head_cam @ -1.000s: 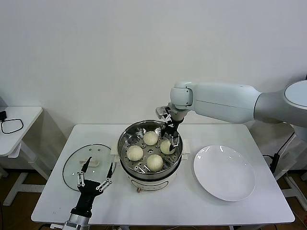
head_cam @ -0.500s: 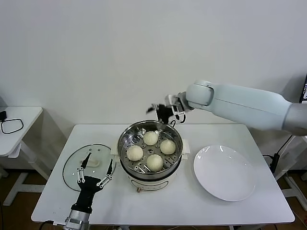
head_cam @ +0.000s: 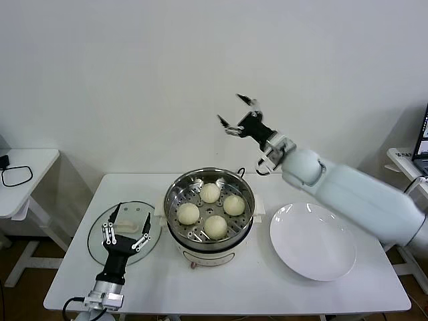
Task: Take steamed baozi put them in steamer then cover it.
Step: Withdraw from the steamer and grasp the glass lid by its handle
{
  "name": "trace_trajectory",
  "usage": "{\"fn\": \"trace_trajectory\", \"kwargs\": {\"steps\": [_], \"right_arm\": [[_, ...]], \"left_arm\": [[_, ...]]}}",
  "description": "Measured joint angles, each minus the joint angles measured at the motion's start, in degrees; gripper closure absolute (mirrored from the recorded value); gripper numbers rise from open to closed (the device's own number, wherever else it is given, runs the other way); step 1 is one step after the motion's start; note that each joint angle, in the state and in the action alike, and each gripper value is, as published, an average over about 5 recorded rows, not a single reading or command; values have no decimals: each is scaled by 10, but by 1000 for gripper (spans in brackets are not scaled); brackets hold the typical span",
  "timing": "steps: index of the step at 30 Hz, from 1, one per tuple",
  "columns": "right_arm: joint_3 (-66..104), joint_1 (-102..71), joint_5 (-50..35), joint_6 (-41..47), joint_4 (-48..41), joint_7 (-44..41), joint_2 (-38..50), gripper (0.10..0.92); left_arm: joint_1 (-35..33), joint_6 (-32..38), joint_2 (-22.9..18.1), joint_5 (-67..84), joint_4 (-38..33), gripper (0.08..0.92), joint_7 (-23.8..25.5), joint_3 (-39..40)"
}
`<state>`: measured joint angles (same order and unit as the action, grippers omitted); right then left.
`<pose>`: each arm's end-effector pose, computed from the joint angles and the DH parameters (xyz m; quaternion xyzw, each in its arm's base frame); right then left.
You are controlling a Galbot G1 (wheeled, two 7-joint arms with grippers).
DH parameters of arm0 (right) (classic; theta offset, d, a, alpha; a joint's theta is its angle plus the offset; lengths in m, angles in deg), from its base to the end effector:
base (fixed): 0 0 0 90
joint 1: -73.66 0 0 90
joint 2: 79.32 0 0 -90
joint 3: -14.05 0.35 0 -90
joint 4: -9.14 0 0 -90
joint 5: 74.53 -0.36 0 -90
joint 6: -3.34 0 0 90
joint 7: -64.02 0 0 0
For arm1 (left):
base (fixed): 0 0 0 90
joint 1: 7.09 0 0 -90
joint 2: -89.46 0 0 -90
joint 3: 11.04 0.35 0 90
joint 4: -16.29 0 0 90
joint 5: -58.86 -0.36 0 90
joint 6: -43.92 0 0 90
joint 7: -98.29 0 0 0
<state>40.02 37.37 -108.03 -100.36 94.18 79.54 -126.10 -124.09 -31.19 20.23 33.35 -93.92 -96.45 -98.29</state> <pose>0.4948 -0.0260 -0.1685 -0.2120 0.9361 -0.1982 0.1985 0.2023 0.0649 -0.3463 0.0328 0.9321 0.3386 0.1241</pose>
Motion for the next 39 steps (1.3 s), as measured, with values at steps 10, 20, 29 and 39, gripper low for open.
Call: {"fn": "trace_trajectory", "kwargs": {"steps": [10, 20, 29, 39], "right_arm": [[311, -302, 66, -48, 24, 23, -54, 203], [484, -505, 110, -82, 31, 3, -130, 203], [553, -594, 131, -98, 41, -12, -176, 203], [585, -644, 146, -105, 49, -22, -200, 203]], "left_arm": [[23, -14, 14, -118, 53, 177, -4, -14], [43, -53, 30, -267, 124, 177, -15, -39], [71, -68, 35, -372, 195, 177, -21, -44], [103, -80, 33, -430, 252, 177, -30, -40]]}}
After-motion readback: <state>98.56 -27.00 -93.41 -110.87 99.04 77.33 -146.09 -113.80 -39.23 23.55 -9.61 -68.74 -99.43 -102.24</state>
